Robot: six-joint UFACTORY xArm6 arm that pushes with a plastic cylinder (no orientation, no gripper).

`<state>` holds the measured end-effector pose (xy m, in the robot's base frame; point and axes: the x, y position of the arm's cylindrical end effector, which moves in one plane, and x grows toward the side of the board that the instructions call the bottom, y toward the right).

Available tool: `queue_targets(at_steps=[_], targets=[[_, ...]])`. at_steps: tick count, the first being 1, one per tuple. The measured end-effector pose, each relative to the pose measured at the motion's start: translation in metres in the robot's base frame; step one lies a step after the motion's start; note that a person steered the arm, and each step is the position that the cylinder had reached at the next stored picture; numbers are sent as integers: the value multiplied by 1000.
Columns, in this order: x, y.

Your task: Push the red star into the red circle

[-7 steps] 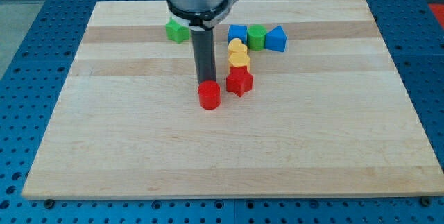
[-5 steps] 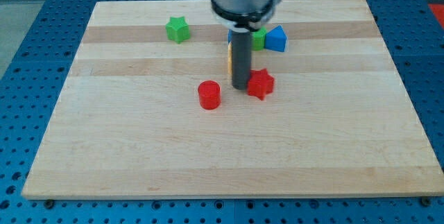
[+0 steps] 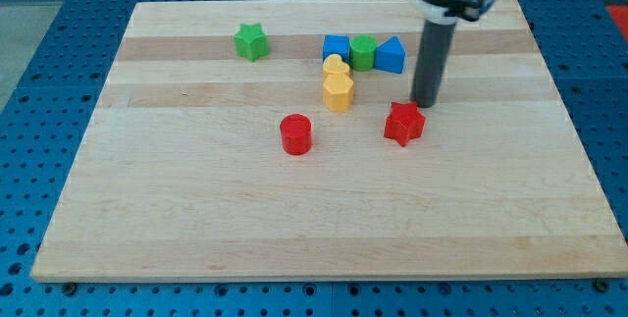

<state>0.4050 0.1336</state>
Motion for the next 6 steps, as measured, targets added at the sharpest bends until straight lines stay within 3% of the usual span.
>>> queue_targets(at_steps=[2,6], targets=[[44,-8],[38,-78]])
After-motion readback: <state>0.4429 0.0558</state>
